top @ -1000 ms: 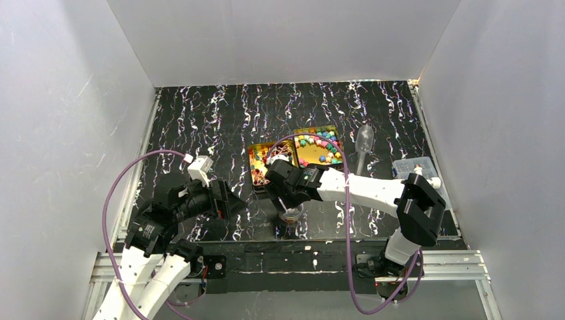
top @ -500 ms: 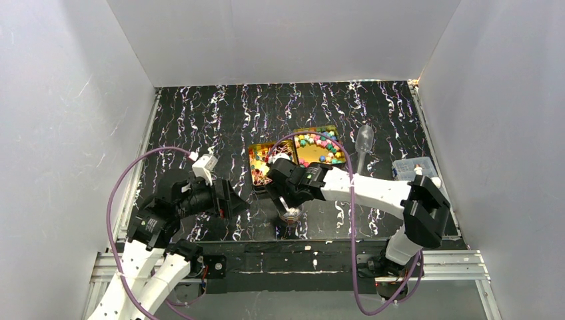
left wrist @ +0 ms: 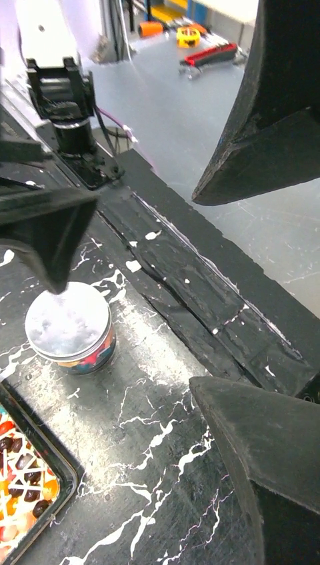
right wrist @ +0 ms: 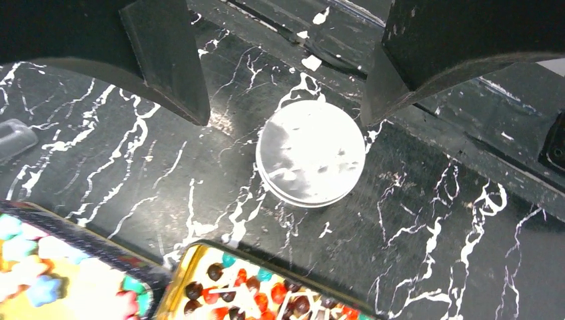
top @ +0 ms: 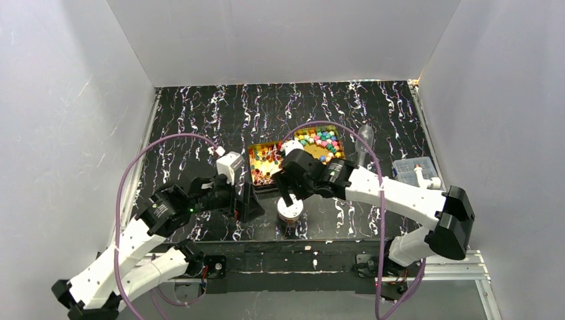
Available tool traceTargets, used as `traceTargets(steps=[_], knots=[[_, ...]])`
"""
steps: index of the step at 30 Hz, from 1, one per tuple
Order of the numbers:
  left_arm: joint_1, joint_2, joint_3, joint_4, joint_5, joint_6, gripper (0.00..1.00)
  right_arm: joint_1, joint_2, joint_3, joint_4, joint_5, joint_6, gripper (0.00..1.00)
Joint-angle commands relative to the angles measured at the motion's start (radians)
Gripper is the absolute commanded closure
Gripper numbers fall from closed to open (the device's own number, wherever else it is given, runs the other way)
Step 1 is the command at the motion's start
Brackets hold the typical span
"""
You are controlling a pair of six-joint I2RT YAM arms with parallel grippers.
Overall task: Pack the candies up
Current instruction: Screw the bottle lid onto the packing bottle.
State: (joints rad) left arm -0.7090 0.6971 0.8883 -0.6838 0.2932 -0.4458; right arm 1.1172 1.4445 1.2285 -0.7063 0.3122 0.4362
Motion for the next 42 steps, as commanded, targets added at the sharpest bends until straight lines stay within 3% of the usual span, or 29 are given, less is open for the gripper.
traceTargets(steps=[1, 10, 17, 27, 33, 42], knots=[[-0.173, 0.057, 0.064, -0.002, -0.229, -0.021, 0.01, -0.051, -0.099, -0.02, -0.02, 0.04, -0.028, 0.07], [-0.597, 0.214, 0.099, 0.006, -0.678, -0.089, 0.01, -0.16, -0.225, -0.057, -0.046, 0.01, -0.068, 0.04], [-0.778, 0.308, 0.046, 0.139, -0.849, -0.142, 0.01, -0.205, -0.28, -0.089, -0.047, -0.016, -0.087, 0.02], [-0.822, 0.285, -0.324, 0.704, -0.921, -0.025, 0.01, -0.217, -0.336, -0.138, -0.027, -0.038, -0.103, 0.02], [-0.823, 0.292, -0.444, 0.84, -0.947, 0.015, 0.01, -0.217, -0.359, -0.172, -0.012, -0.064, -0.103, 0.02], [-0.819, 0.351, -0.665, 1.248, -0.994, 0.114, 0.01, -0.217, -0.38, -0.216, 0.034, -0.122, -0.089, 0.02]])
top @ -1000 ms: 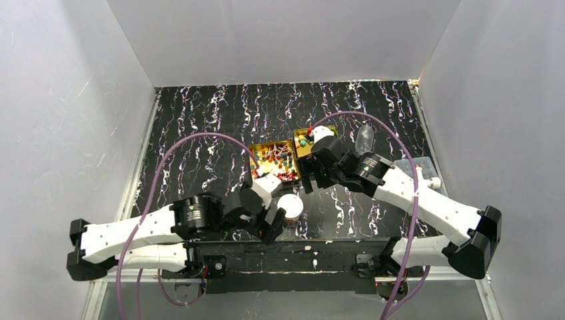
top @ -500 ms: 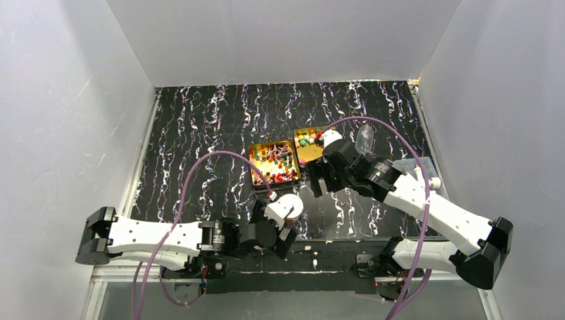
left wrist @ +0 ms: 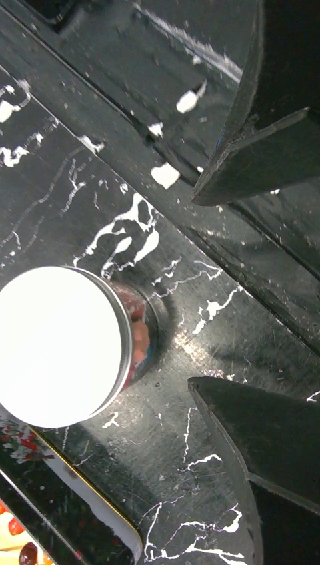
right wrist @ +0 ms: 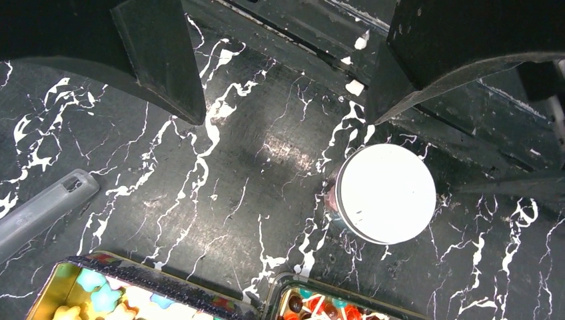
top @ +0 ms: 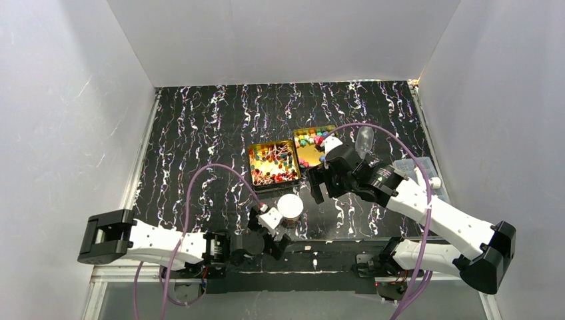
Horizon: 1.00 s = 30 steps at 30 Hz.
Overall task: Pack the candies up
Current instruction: Screw the bottle lid onto the packing bottle.
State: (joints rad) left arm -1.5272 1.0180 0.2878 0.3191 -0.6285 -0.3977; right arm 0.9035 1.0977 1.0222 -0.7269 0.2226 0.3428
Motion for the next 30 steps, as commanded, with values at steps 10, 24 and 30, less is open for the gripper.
traceTargets(steps=[10, 24, 30], knots=[[0.174, 0.241, -0.183, 0.635, 0.112, 0.113, 0.01, -0.004, -0.043, -0.022, 0.06, -0.055, 0.015, 0.02], [0.337, 0.62, -0.181, 1.064, 0.408, 0.186, 0.01, -0.005, -0.065, -0.064, 0.065, -0.099, 0.02, 0.02], [0.34, 0.691, -0.133, 1.065, 0.429, 0.228, 0.05, -0.005, -0.065, -0.09, 0.079, -0.12, 0.03, 0.01]])
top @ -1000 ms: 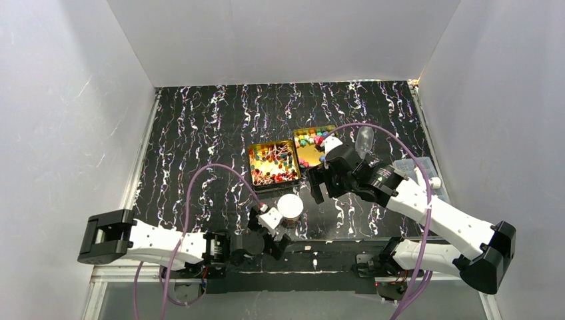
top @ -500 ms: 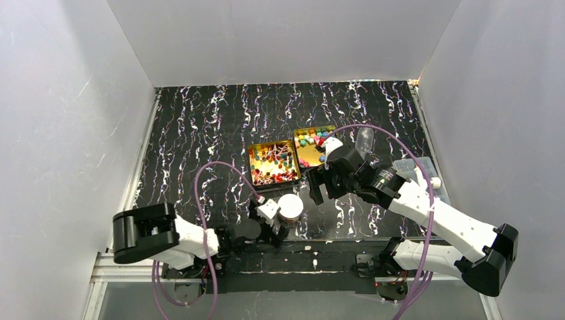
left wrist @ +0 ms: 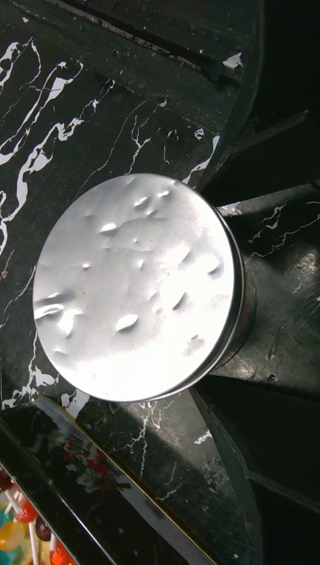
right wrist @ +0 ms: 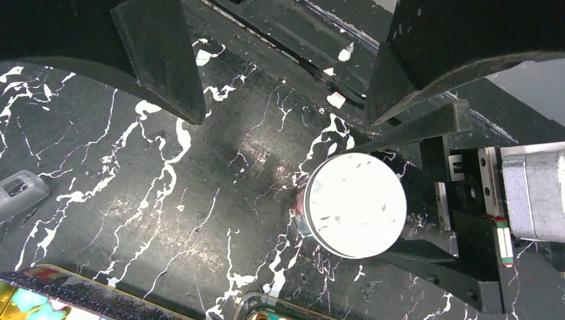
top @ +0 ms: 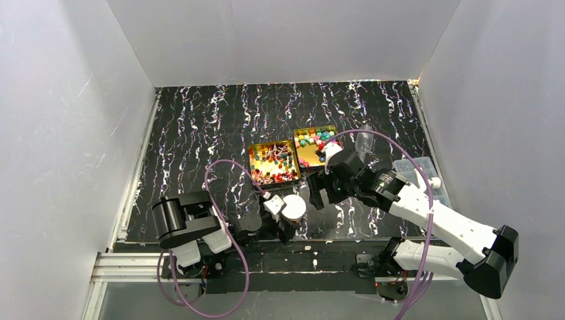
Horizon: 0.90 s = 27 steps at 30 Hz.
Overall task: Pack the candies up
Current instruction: Screw the bottle lid onto the packing bottle.
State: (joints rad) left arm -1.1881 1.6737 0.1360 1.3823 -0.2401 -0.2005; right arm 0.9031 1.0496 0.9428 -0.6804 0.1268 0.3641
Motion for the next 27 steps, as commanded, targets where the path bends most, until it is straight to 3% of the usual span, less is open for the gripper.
traceTargets(steps=[1, 13, 18, 23, 27], knots=[[0.001, 0.038, 0.022, 0.001, 0.036, 0.039, 0.05, -0.004, -0.019, -0.015, 0.034, -0.025, 0.01, 0.01], [0.001, 0.1, 0.077, -0.005, 0.063, 0.116, 0.13, -0.004, -0.025, -0.066, 0.079, -0.056, 0.029, 0.04], [0.001, 0.108, 0.086, -0.006, 0.078, 0.129, 0.21, -0.004, -0.002, -0.086, 0.13, -0.09, 0.05, 0.18], [0.001, 0.098, 0.089, -0.01, 0.1, 0.148, 0.34, -0.004, 0.036, -0.104, 0.204, -0.113, 0.073, 0.4], [0.0, 0.088, 0.08, -0.015, 0.096, 0.147, 0.38, -0.008, 0.086, -0.101, 0.242, -0.113, 0.072, 0.45]])
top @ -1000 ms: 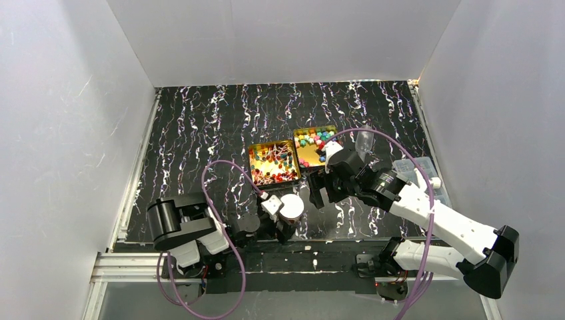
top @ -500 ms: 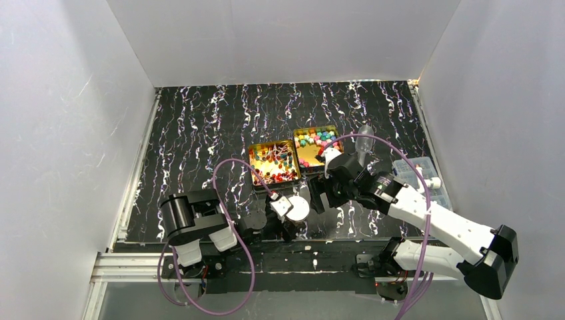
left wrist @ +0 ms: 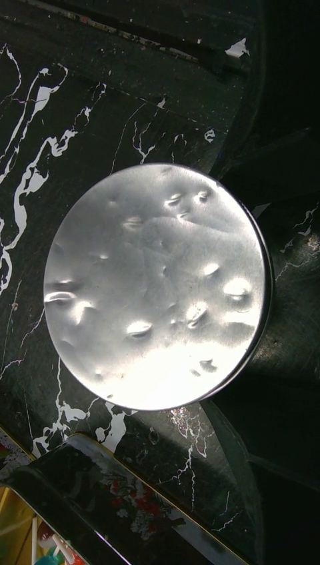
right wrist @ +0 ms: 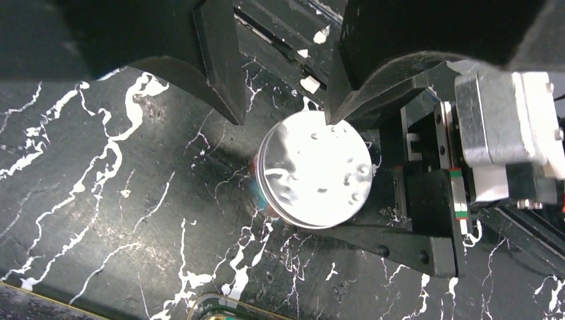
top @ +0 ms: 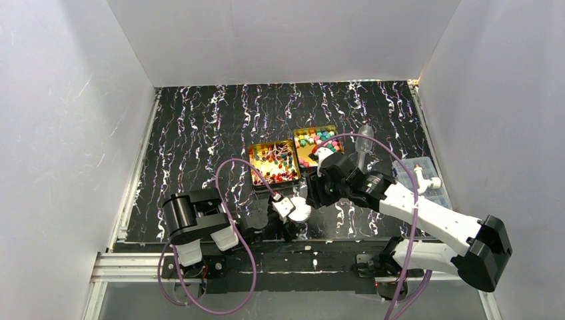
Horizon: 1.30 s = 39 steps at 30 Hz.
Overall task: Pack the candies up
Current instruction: Screw the bottle lid onto the packing bottle.
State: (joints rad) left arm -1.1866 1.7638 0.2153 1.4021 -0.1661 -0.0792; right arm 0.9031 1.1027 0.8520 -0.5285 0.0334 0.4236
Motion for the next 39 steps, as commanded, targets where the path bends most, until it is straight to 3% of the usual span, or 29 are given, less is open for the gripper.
traceTargets(steps=[1, 16, 39], knots=[[-0.002, -0.003, -0.003, -0.035, 0.022, 0.027, 0.39, -0.011, 0.044, -0.009, 0.103, -0.022, 0.009, 0.46], [-0.001, -0.042, -0.021, -0.08, 0.027, 0.02, 0.47, -0.075, 0.17, -0.015, 0.191, -0.113, -0.059, 0.6], [-0.001, -0.062, -0.011, -0.118, 0.018, 0.022, 0.49, -0.086, 0.224, -0.124, 0.278, -0.242, -0.06, 0.7]])
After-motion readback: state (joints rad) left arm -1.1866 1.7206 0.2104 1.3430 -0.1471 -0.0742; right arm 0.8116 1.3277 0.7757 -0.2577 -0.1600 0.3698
